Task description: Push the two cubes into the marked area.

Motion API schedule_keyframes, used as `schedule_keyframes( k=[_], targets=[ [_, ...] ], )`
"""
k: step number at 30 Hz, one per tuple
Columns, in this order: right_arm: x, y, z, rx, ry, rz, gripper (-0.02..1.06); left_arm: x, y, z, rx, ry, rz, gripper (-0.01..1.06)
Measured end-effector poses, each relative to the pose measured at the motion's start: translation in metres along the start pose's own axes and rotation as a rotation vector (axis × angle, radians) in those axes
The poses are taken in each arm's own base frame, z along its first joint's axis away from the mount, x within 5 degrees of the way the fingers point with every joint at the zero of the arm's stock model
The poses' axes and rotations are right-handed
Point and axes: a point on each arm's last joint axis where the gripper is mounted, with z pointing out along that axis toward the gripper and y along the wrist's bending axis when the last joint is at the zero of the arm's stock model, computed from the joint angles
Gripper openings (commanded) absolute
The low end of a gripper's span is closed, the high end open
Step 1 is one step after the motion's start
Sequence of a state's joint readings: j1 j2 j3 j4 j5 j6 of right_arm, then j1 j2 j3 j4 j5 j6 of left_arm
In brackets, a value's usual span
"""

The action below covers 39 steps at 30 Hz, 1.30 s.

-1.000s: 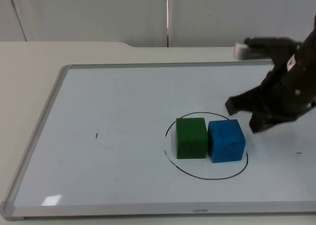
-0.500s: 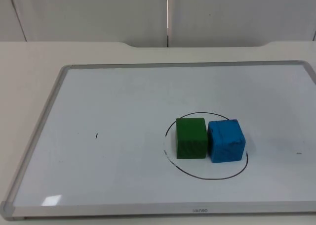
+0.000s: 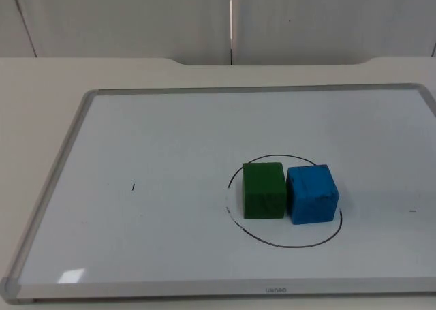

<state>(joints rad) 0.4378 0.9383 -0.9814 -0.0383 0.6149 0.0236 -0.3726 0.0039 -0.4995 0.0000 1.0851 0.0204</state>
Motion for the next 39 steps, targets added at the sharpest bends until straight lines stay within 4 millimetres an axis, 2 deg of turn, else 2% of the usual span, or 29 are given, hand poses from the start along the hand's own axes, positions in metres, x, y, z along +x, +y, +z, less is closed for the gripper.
schedule_keyframes(
  k=[3,5,7,10,21,32,34,39],
  targets=[
    [0.012,0.0,-0.019,0.0,-0.034,-0.007,0.0,0.0,0.0,0.0,0.0,0.0,0.0,0.0],
    [0.017,0.0,-0.023,0.0,-0.039,-0.007,0.0,0.0,0.0,0.0,0.0,0.0,0.0,0.0],
    [0.029,0.0,-0.037,-0.002,-0.063,-0.006,0.0,0.0,0.0,0.0,0.0,0.0,0.0,0.0],
    [0.041,0.0,-0.046,-0.006,-0.072,-0.003,0.0,0.0,0.0,0.0,0.0,0.0,0.0,0.0],
    [0.109,0.0,-0.081,-0.01,-0.056,0.001,0.0,0.0,0.0,0.0,0.0,0.0,0.0,0.0],
    [0.139,0.0,-0.123,-0.018,-0.119,0.002,0.0,0.0,0.0,0.0,0.0,0.0,0.0,0.0],
    [0.142,0.0,-0.126,-0.02,-0.131,0.009,0.0,0.0,0.0,0.0,0.0,0.0,0.0,0.0],
    [0.166,0.001,-0.132,-0.03,-0.122,0.01,0.0,0.0,0.0,0.0,0.0,0.0,0.0,0.0]
  ],
)
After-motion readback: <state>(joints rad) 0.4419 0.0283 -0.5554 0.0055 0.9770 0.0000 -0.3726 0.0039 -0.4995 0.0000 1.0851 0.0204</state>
